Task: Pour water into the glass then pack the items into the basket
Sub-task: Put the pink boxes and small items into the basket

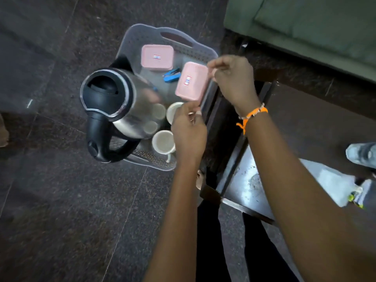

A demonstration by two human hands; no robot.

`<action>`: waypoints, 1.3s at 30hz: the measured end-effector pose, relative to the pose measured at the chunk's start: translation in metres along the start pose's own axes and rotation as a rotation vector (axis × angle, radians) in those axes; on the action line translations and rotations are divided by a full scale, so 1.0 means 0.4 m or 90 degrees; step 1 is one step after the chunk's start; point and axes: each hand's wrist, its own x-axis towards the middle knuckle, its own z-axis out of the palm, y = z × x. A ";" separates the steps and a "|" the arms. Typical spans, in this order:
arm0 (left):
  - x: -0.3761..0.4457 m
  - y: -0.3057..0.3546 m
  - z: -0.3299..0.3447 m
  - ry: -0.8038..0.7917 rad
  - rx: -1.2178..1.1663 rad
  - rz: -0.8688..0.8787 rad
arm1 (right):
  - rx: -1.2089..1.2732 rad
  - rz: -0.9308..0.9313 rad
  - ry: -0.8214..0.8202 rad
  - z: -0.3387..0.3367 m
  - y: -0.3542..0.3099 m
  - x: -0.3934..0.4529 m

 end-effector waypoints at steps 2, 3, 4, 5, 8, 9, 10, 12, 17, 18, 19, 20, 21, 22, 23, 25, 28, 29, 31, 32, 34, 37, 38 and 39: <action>-0.054 0.006 0.045 -0.037 -0.009 0.007 | 0.063 0.049 0.014 -0.063 0.054 -0.076; -0.086 0.004 0.073 -0.066 -0.006 0.009 | 0.075 0.070 0.020 -0.096 0.090 -0.118; -0.118 -0.001 0.103 -0.095 0.010 0.013 | 0.077 0.092 0.025 -0.127 0.128 -0.162; -0.154 -0.008 0.135 -0.125 0.036 0.016 | 0.073 0.116 0.031 -0.162 0.171 -0.210; -0.250 -0.041 0.219 -0.226 0.085 -0.004 | 0.028 0.184 0.039 -0.251 0.295 -0.345; -0.287 -0.050 0.250 -0.266 0.097 -0.022 | 0.016 0.217 0.050 -0.287 0.340 -0.390; -0.323 -0.057 0.281 -0.303 0.105 -0.044 | 0.013 0.250 0.067 -0.322 0.385 -0.432; -0.392 -0.069 0.350 -0.382 0.121 -0.067 | 0.015 0.312 0.115 -0.394 0.475 -0.511; -0.512 -0.087 0.521 -0.540 0.215 -0.086 | 0.043 0.423 0.203 -0.548 0.681 -0.648; -0.531 -0.094 0.553 -0.558 0.244 -0.096 | 0.033 0.445 0.224 -0.571 0.718 -0.671; -0.552 -0.102 0.582 -0.577 0.273 -0.104 | 0.007 0.474 0.244 -0.590 0.756 -0.697; -0.573 -0.111 0.610 -0.598 0.298 -0.106 | -0.032 0.513 0.258 -0.602 0.792 -0.725; -0.593 -0.120 0.636 -0.619 0.323 -0.102 | -0.067 0.563 0.269 -0.608 0.824 -0.752; -0.613 -0.130 0.663 -0.636 0.350 -0.094 | -0.076 0.620 0.280 -0.610 0.852 -0.778; -0.631 -0.141 0.688 -0.648 0.377 -0.087 | -0.056 0.674 0.290 -0.606 0.876 -0.799; -0.658 -0.159 0.723 -0.668 0.417 -0.079 | 0.051 0.727 0.294 -0.580 0.903 -0.820; -0.686 -0.191 0.759 -0.685 0.460 -0.084 | 0.190 0.701 0.292 -0.542 0.923 -0.804; -0.692 -0.202 0.767 -0.683 0.475 -0.079 | 0.185 0.681 0.296 -0.536 0.933 -0.791; -0.697 -0.221 0.777 -0.668 0.494 -0.068 | 0.111 0.660 0.270 -0.546 0.952 -0.760; -0.699 -0.227 0.781 -0.656 0.494 -0.062 | 0.077 0.652 0.256 -0.561 0.959 -0.746; -0.701 -0.230 0.797 -0.630 0.485 -0.031 | 0.069 0.627 0.288 -0.608 0.968 -0.719; -0.699 -0.212 0.849 -0.573 0.473 0.080 | 0.063 0.626 0.382 -0.682 0.977 -0.676; -0.696 -0.203 0.871 -0.546 0.477 0.124 | 0.063 0.631 0.406 -0.703 0.980 -0.661; -0.691 -0.194 0.892 -0.522 0.483 0.163 | 0.062 0.628 0.416 -0.719 0.984 -0.649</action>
